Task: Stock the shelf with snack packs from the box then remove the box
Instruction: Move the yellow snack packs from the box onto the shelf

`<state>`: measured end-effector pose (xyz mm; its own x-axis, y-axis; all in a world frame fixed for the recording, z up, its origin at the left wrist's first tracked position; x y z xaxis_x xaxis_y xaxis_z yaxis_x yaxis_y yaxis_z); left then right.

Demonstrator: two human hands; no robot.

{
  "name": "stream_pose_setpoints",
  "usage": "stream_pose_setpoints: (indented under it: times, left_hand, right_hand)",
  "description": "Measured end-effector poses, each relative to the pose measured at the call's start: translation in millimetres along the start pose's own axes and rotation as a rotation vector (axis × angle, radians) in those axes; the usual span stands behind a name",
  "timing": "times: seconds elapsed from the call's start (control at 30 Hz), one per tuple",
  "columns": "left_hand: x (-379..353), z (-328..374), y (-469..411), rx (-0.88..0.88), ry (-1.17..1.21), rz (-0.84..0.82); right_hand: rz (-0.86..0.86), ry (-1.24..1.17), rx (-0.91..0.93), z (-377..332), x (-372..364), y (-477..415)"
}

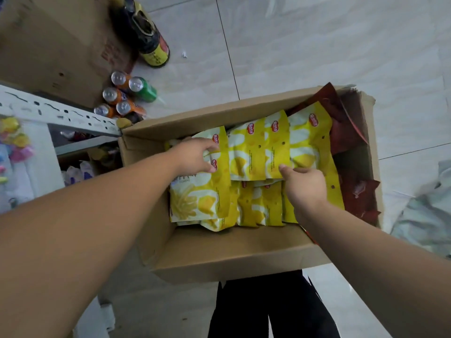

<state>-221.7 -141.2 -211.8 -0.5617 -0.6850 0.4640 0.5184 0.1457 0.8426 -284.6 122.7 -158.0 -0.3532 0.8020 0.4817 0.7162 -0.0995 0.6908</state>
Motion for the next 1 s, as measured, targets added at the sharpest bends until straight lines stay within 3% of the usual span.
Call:
stream_pose_setpoints:
  times: [0.17, 0.33, 0.63, 1.0]
  left_hand:
    - [-19, -5, -19, -0.049, -0.059, 0.072]
    - [-23, -7, -13, -0.087, -0.212, 0.017]
    - [26, -1, 63, -0.125, -0.011, 0.075]
    - [105, 33, 199, -0.104, 0.391, 0.305]
  right_hand:
    - [-0.005, -0.028, -0.027, 13, -13, -11]
    - [-0.006, 0.04, 0.044, 16, -21, -5]
    - [-0.028, 0.272, 0.443, -39, 9, 40]
    - [-0.105, 0.505, 0.703, -126, 96, 112]
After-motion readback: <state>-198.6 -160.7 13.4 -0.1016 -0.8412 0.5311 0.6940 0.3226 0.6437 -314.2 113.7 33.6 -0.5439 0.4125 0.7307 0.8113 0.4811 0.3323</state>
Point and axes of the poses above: each hand's wrist, its own y-axis away from the middle knuckle, its own x-axis out of the back of the hand, z = x × y, the point moved 3 cm from there along -y, towards the middle knuckle, and after that the axes turned 9 degrees about x, right-handed, at the moved point
